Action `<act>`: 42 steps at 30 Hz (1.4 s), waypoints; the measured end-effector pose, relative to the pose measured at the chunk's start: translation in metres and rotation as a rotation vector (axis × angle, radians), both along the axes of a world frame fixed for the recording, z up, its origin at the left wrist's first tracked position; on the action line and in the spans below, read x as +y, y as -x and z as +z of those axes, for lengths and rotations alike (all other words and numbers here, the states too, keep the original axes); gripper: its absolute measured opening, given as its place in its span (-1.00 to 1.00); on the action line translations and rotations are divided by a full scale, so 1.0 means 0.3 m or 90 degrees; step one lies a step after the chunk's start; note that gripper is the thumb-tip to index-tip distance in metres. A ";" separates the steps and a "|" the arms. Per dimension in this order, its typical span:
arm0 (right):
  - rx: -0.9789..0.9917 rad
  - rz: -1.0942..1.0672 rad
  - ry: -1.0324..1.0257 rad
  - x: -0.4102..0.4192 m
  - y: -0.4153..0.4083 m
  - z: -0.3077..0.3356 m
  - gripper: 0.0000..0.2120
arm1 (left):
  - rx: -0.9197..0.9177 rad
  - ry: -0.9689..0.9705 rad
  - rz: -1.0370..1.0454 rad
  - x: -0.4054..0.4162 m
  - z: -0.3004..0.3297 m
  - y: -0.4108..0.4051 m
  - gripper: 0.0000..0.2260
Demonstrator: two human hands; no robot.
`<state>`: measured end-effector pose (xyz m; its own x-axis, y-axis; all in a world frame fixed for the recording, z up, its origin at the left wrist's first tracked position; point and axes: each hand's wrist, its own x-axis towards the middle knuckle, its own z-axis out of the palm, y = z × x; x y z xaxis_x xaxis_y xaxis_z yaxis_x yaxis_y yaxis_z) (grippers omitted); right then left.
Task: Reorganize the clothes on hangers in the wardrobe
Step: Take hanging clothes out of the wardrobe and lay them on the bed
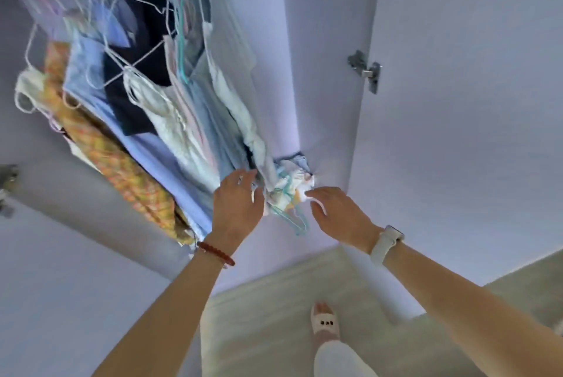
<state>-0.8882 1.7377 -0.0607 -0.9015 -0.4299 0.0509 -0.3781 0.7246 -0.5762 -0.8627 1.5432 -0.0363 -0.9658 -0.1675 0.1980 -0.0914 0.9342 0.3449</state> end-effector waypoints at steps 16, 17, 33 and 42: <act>-0.038 -0.010 0.305 -0.732 0.911 0.480 -0.71 | 0.155 0.057 0.158 -0.465 0.420 0.673 -0.55; -0.038 -0.013 0.284 -0.770 0.935 0.492 -0.65 | 0.153 0.051 0.155 -0.479 0.413 0.690 -0.56; 0.180 -0.234 0.168 -0.781 1.067 0.568 -0.68 | 0.221 -0.025 0.059 -0.557 0.334 0.735 -0.53; 0.258 -0.245 0.197 -0.591 0.888 0.479 -0.72 | 0.305 0.048 0.008 -0.516 0.403 0.694 -0.55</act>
